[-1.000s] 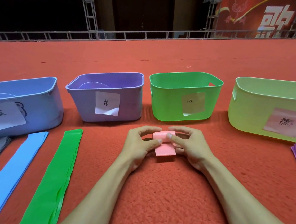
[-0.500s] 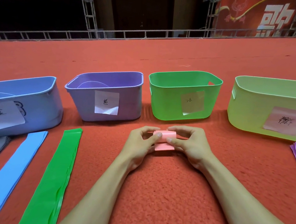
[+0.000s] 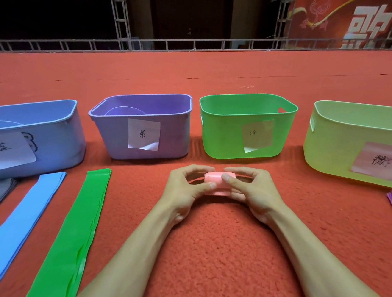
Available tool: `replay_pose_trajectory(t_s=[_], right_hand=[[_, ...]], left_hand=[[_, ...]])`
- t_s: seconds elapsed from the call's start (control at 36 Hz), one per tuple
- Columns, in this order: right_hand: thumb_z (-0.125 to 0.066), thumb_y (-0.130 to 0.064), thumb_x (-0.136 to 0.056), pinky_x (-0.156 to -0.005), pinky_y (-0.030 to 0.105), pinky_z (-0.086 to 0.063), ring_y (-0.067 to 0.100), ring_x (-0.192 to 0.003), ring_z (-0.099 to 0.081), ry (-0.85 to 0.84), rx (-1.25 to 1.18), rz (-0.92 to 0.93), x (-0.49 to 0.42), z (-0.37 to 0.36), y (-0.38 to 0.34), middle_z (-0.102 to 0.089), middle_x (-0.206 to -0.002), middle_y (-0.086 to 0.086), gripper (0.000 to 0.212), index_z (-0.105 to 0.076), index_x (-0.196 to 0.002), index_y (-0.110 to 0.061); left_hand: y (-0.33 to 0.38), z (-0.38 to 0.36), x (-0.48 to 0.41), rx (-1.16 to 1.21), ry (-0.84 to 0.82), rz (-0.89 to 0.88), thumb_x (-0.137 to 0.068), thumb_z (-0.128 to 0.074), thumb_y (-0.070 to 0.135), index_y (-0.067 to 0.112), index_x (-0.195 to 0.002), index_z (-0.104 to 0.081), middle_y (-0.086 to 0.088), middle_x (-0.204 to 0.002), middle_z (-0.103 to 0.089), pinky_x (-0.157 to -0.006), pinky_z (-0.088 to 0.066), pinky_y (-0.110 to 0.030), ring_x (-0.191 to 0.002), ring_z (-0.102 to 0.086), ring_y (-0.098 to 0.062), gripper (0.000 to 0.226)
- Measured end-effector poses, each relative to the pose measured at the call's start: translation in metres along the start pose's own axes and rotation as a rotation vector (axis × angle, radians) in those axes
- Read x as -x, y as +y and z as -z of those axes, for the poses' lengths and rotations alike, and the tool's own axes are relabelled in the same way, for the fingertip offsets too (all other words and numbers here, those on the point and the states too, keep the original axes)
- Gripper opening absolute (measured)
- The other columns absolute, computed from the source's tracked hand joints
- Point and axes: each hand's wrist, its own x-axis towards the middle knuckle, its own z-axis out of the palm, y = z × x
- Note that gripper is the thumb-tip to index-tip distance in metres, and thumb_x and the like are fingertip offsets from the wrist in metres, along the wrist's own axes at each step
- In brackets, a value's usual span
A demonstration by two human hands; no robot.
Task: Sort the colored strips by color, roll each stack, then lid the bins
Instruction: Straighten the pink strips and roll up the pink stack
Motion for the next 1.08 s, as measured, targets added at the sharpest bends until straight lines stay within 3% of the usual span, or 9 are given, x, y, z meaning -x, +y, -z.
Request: replay_pose_trajectory(t_s=[0.08,0.19,0.33,0.47,0.58,0.72,0.97,1.08], right_hand=[[-0.072,0.006,-0.074,-0.064,0.028,-0.058,0.025,-0.079,-0.07,-0.02,0.003,0.019,0.0016,0.0003,0.0001,-0.07,-0.093,0.023,0.026,-0.067,-0.099,0.004],[-0.075,0.01,-0.068,-0.068,0.03,-0.059,0.023,-0.08,-0.07,-0.02,0.05,0.042,0.0025,0.0014,0.0002,-0.07,-0.092,0.019,0.031,-0.067,-0.098,0.004],[-0.081,0.008,-0.062,-0.073,0.029,-0.058,0.018,-0.08,-0.07,0.01,0.223,0.13,0.0024,0.0032,0.0015,-0.073,-0.093,0.011,0.037,-0.07,-0.097,-0.002],[-0.082,0.009,-0.059,-0.07,0.028,-0.058,0.013,-0.077,-0.07,0.028,0.266,0.152,0.0034,0.0025,0.0001,-0.074,-0.091,0.006,0.04,-0.072,-0.094,-0.006],[-0.083,0.009,-0.058,-0.073,0.033,-0.059,0.018,-0.081,-0.071,0.019,0.258,0.139,0.0042,0.0036,-0.0003,-0.074,-0.094,0.009,0.042,-0.071,-0.097,-0.003],[-0.081,0.007,-0.063,-0.073,0.028,-0.058,0.017,-0.081,-0.07,-0.03,0.237,0.105,0.0057,0.0049,-0.002,-0.074,-0.095,0.009,0.042,-0.07,-0.102,-0.004],[-0.084,0.007,-0.058,-0.072,0.021,-0.056,0.008,-0.075,-0.07,-0.023,0.389,0.149,0.0045,0.0041,-0.0049,-0.074,-0.085,-0.001,0.04,-0.072,-0.091,-0.012],[-0.085,0.007,-0.057,-0.069,0.019,-0.055,0.008,-0.074,-0.07,-0.014,0.404,0.137,0.0018,0.006,-0.0035,-0.074,-0.083,-0.002,0.042,-0.073,-0.094,-0.007]], left_hand=[[0.0014,-0.0001,0.0016,-0.002,-0.016,-0.022,-0.067,-0.071,-0.019,0.01,-0.091,-0.069,-0.001,-0.091,-0.073,-0.068,-0.053,-0.02,-0.08,-0.068,-0.01,0.037],[0.0019,-0.0005,0.0021,0.024,-0.047,0.015,-0.07,-0.068,-0.02,0.009,-0.094,-0.068,-0.004,-0.095,-0.072,-0.062,-0.054,-0.022,-0.079,-0.067,-0.012,0.038],[0.0014,-0.0022,0.0008,0.078,-0.052,0.086,-0.078,-0.07,-0.004,0.011,-0.104,-0.067,-0.004,-0.105,-0.07,-0.078,-0.056,-0.027,-0.093,-0.066,-0.013,0.03],[-0.0013,-0.0014,0.002,-0.1,-0.025,0.03,-0.076,-0.076,0.007,0.011,-0.099,-0.071,-0.003,-0.093,-0.074,-0.073,-0.051,-0.025,-0.083,-0.064,-0.013,0.024],[-0.0021,0.0011,0.0017,-0.07,-0.003,0.042,-0.069,-0.081,0.003,0.017,-0.086,-0.075,-0.005,-0.094,-0.075,-0.09,-0.052,-0.038,-0.092,-0.068,-0.02,0.023],[0.0015,0.0002,0.0036,-0.106,0.031,0.006,-0.065,-0.08,-0.004,0.014,-0.09,-0.072,0.0,-0.087,-0.075,-0.072,-0.053,-0.019,-0.08,-0.068,-0.007,0.032],[0.0031,0.0027,0.0039,-0.128,0.031,0.039,-0.06,-0.081,-0.011,0.013,-0.087,-0.072,0.0,-0.083,-0.074,-0.068,-0.053,-0.019,-0.075,-0.068,-0.009,0.038],[0.0025,0.0025,0.0034,-0.171,0.042,0.031,-0.058,-0.083,-0.009,0.016,-0.086,-0.073,0.002,-0.081,-0.074,-0.068,-0.052,-0.017,-0.074,-0.068,-0.006,0.038]])
